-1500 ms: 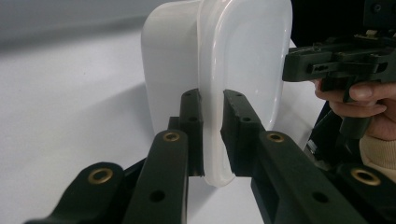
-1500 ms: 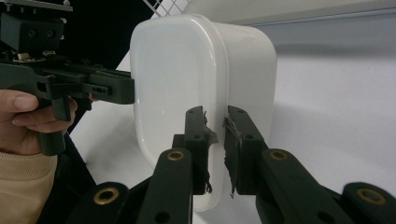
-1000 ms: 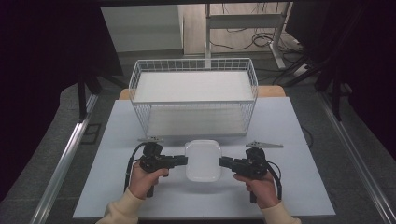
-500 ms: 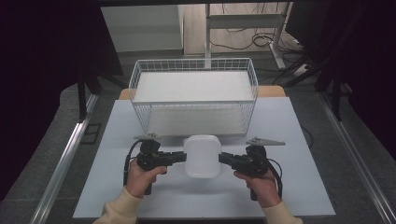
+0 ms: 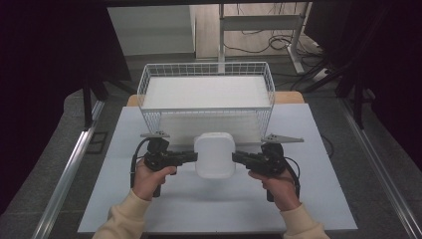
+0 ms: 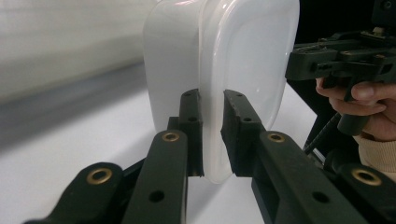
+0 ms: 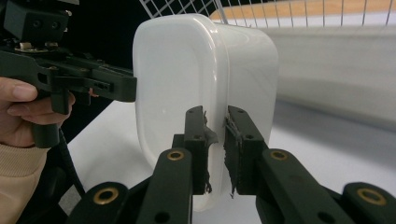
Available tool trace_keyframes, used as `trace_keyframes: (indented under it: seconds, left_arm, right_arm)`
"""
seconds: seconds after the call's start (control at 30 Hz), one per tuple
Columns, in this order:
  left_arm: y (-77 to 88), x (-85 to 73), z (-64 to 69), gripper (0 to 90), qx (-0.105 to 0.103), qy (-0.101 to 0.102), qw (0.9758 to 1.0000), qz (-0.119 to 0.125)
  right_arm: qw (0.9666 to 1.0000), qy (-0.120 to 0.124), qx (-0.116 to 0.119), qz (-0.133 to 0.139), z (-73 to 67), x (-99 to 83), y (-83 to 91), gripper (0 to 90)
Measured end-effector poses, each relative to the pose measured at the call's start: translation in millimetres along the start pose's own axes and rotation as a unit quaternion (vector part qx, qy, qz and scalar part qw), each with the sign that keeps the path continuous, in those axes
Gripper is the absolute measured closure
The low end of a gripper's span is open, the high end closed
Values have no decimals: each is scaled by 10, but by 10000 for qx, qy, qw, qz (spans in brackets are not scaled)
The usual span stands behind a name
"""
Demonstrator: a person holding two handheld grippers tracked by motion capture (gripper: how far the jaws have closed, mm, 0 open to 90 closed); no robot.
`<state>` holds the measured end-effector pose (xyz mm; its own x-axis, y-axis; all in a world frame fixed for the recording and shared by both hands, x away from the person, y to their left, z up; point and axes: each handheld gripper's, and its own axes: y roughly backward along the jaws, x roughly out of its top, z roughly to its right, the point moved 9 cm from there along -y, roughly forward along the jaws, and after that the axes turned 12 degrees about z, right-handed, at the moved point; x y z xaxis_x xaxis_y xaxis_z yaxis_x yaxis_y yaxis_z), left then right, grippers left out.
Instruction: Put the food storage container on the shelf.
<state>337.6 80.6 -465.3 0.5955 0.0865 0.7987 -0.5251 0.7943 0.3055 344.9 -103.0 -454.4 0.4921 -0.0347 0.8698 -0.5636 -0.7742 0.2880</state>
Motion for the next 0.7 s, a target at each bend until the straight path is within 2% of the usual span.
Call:
trace_keyframes:
  seconds: [0.13,0.27,0.3,0.7]
  left_arm:
    - [32,176,38,785,-20,-66,9999,118]
    - [47,271,48,784,-21,-117,9998,152]
    - [57,338,59,784,-30,-138,9997,181]
    - [121,706,147,782,30,-315,9989,347]
  right_arm:
    - [9999,132,-18,77,-52,184,11,789]
    - [9997,226,-31,130,-80,289,5,788]
    - [9995,279,-35,154,-97,368,6,788]
    - [9987,425,-20,293,-179,739,9,788]
